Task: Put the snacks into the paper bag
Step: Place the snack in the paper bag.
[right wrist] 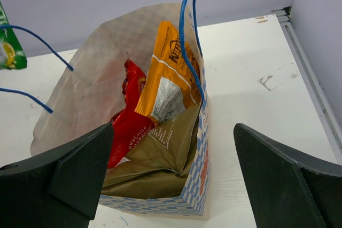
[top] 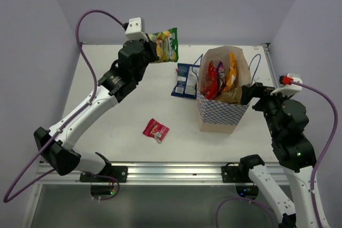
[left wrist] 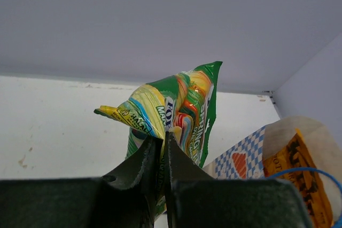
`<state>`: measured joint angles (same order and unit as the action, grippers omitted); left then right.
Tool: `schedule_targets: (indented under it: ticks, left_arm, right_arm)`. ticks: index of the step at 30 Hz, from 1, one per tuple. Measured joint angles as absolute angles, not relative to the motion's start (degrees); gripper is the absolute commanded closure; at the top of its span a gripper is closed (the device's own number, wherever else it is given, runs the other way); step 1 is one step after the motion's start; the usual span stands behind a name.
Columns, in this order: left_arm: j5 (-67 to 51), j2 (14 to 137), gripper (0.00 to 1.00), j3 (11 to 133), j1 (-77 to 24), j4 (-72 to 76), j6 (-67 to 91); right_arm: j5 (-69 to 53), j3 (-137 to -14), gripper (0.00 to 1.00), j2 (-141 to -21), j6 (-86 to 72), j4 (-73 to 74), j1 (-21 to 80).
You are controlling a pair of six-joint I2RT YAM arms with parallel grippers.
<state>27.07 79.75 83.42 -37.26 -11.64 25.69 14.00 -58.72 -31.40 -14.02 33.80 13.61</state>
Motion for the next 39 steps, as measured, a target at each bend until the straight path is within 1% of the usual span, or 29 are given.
schedule_targets:
  ticks: [8, 12, 20, 26, 32, 39]
  left_arm:
    - [30.68, 80.07, 1.00, 85.71, -41.91, 1.41, 20.29]
    - [31.81, 81.80, 1.00, 87.77, -43.64, 5.28, 17.56]
    - [33.50, 86.48, 1.00, 90.24, -52.12, 12.03, 7.70]
    - [34.39, 89.12, 1.00, 92.25, -56.29, 15.92, 1.23]
    - [36.64, 92.84, 1.00, 96.88, -60.34, 17.43, -4.21]
    - [40.77, 101.14, 1.00, 106.96, -62.67, 10.83, -5.78]
  right_arm:
    - [14.02, -58.72, 0.02, -31.31, -14.02, 33.80, 13.67]
    - [14.00, -58.72, 0.02, -30.94, -14.02, 33.80, 13.82]
    - [14.00, -58.70, 0.02, -30.72, -14.02, 33.80, 13.82]
    - [14.02, -58.70, 0.02, -30.72, -14.02, 33.80, 13.82]
    - [14.02, -58.57, 0.02, -30.72, -14.04, 33.80, 13.82]
    - [14.04, -58.48, 0.02, -30.65, -14.02, 33.80, 13.82]
